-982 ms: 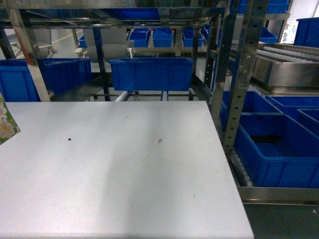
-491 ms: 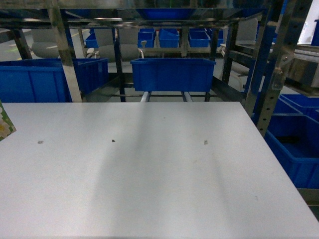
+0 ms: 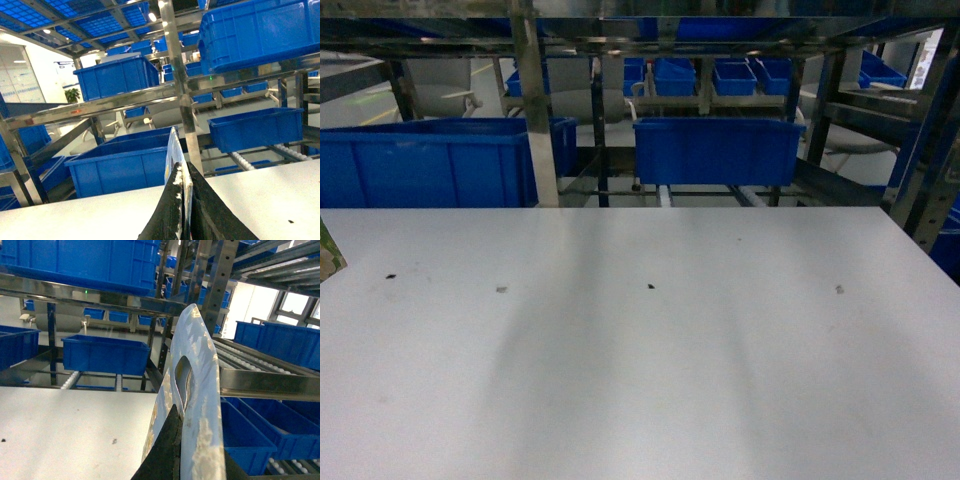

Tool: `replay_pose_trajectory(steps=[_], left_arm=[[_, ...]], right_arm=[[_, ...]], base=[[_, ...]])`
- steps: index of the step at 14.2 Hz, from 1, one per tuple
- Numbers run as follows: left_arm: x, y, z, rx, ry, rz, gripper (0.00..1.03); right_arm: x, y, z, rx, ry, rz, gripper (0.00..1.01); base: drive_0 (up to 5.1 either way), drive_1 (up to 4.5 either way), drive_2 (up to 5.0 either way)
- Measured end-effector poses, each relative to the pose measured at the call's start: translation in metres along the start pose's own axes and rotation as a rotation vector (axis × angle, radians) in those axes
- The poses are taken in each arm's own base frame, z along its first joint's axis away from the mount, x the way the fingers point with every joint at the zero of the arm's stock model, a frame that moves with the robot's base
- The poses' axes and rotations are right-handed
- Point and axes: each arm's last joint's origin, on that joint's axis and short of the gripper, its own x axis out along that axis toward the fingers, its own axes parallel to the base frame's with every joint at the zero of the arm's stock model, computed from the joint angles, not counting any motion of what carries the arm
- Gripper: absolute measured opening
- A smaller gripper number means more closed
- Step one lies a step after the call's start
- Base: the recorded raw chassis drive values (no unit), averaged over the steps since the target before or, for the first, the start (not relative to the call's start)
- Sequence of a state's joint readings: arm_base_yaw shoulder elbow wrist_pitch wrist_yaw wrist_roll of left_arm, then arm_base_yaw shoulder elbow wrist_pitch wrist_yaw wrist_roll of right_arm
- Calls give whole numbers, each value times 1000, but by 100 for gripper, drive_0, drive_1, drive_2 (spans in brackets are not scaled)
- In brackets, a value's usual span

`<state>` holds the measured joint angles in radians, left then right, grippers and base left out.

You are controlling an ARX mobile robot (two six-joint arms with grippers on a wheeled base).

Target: Move flower gift bag to table near conveyor

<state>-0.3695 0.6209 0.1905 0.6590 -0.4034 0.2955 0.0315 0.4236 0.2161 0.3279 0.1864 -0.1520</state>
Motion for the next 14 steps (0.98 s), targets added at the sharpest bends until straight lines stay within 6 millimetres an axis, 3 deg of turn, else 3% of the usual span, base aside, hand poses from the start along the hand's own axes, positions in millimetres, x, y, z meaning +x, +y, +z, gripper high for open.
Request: replay_pose_trajectory(steps=[13, 14], left_arm=[[0, 1, 0, 0, 1, 7, 2], [0, 1, 0, 0, 0, 6, 2]], right_arm=[[0, 0, 0, 0, -1, 0, 2], [0, 0, 0, 0, -1, 0, 2]], base=[[-502, 244, 244], [0, 0, 0]])
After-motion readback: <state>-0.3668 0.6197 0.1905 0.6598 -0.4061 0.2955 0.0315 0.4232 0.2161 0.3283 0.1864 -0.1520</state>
